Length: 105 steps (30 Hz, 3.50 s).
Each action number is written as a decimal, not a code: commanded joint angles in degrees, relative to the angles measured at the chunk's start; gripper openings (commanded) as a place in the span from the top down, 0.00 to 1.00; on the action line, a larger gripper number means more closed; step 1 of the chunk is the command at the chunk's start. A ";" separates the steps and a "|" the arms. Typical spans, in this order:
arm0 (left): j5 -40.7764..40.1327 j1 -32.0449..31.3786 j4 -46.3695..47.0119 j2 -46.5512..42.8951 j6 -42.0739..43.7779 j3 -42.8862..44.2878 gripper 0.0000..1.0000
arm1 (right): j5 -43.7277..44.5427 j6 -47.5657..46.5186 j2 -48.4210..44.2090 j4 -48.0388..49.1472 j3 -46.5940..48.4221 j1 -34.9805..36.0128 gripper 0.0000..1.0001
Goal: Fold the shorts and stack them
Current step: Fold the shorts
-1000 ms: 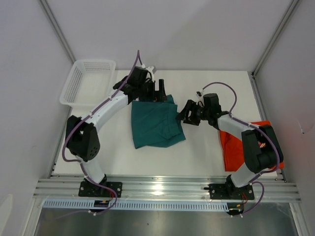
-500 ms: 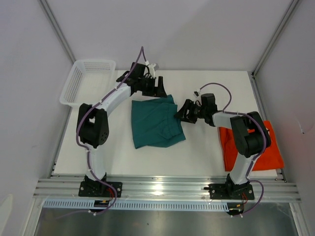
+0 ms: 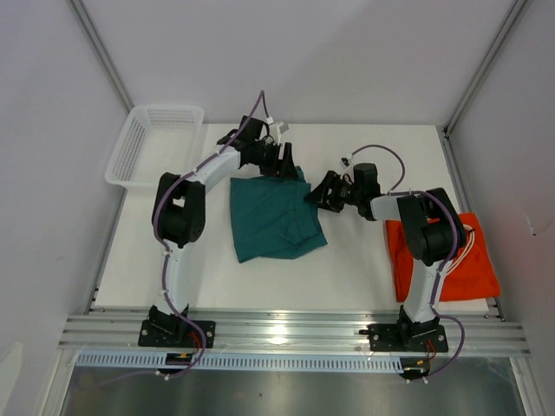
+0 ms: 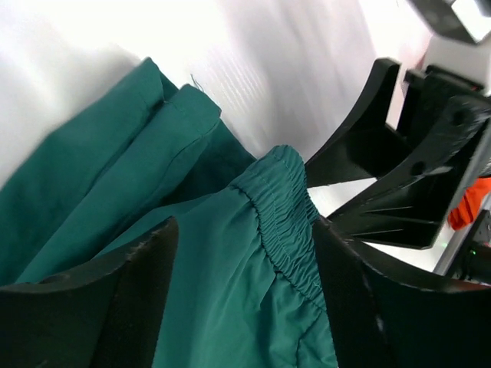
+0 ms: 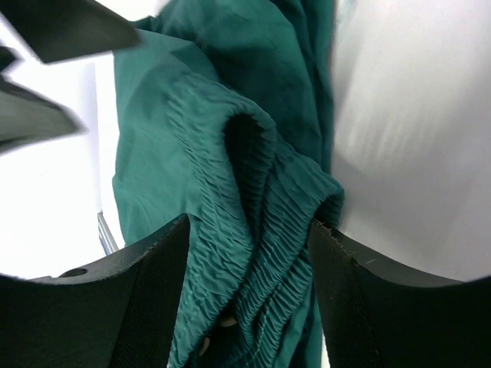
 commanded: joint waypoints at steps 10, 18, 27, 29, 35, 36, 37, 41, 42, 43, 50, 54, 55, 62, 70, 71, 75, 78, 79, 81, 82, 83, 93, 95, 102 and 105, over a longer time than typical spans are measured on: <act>8.39 0.40 4.79 2.68 1.43 0.37 0.42 | -3.06 3.42 0.89 13.07 -0.04 -0.08 0.45; 9.27 0.40 4.96 3.82 2.13 -0.69 0.55 | -4.21 5.09 3.00 16.50 -0.13 -0.08 0.46; 9.19 -0.12 4.62 5.31 2.57 -0.25 0.65 | -5.17 6.59 5.28 20.19 0.14 0.18 0.46; 8.92 -0.39 4.44 5.75 2.57 -0.16 0.65 | -5.26 6.59 5.90 20.19 0.92 0.36 0.46; 8.66 -0.74 4.18 4.88 2.48 -0.60 0.65 | -4.03 5.10 6.96 16.25 4.08 1.77 0.64; 8.40 -0.74 4.09 4.44 2.22 -0.51 0.64 | -3.86 4.83 6.96 15.80 4.35 2.03 0.71; 8.13 -0.57 3.74 3.13 1.70 -0.60 0.63 | -3.51 4.57 6.69 14.49 4.88 2.29 0.74; 8.57 0.57 4.17 -1.35 -2.16 -0.51 0.60 | -2.37 1.85 5.64 11.59 5.67 2.91 0.90; 8.57 1.45 4.44 -2.32 -3.13 -0.69 0.58 | -2.19 1.41 5.38 11.14 5.76 3.00 0.94; 8.40 1.89 5.40 -3.38 -5.75 -0.95 0.54 | -2.19 1.06 5.20 10.88 5.76 3.00 0.97; -1.61 5.76 0.13 -5.50 -7.89 0.90 0.47 | -4.64 -1.06 3.18 10.70 5.58 3.35 1.00; -4.70 7.08 -0.92 -2.44 -5.88 1.24 0.48 | -5.88 -2.81 2.13 7.28 8.04 4.40 1.00; -4.00 7.08 -1.10 -1.38 -5.52 1.68 0.48 | -5.88 -3.08 1.77 7.10 8.05 4.49 1.00; -0.48 6.82 -4.07 4.08 -2.88 5.45 0.50 | -7.11 -6.07 0.10 4.99 7.78 5.19 1.00; 0.66 6.73 -8.65 10.14 -0.15 9.15 0.53 | -7.46 -6.86 2.29 4.20 8.92 5.37 1.00; 0.57 6.73 -8.66 10.84 -0.07 9.16 0.53 | -7.46 -7.47 2.47 3.76 9.62 5.46 1.00; -0.22 6.73 -8.57 12.61 0.02 9.77 0.53 | -8.24 -8.79 4.05 0.25 12.43 5.98 1.00; -1.01 6.64 -8.57 13.48 0.46 9.68 0.54 | -8.60 -10.63 5.81 -4.22 15.67 6.68 1.00; -1.53 6.55 -8.66 13.57 0.55 9.77 0.54 | -8.86 -11.33 6.34 -5.37 16.56 6.86 1.00; -3.29 6.38 -8.92 13.84 0.81 9.95 0.54 | -8.43 -13.17 8.00 -9.75 19.37 7.56 1.00; -3.38 6.29 -8.83 13.93 0.99 10.03 0.54 | -8.77 -13.45 8.53 -10.39 19.99 7.74 1.00; -3.38 6.20 -8.75 14.01 0.99 9.86 0.54 | -9.04 -13.62 9.06 -10.92 20.52 7.92 1.00; -3.82 5.76 -8.66 13.84 1.60 10.12 0.56 | -18.34 -17.14 11.52 -15.84 27.82 10.64 1.00; -3.91 5.76 -8.66 13.84 1.78 10.21 0.56 | -19.41 -16.44 12.58 -15.49 28.17 10.38 1.00; -4.00 5.85 -9.10 13.93 2.04 11.26 0.56 | -20.29 -10.11 17.67 -7.84 25.89 8.54 1.00; -4.09 5.76 -8.92 13.84 2.13 11.18 0.56 | -18.28 -10.98 20.05 -9.33 27.11 7.75 1.00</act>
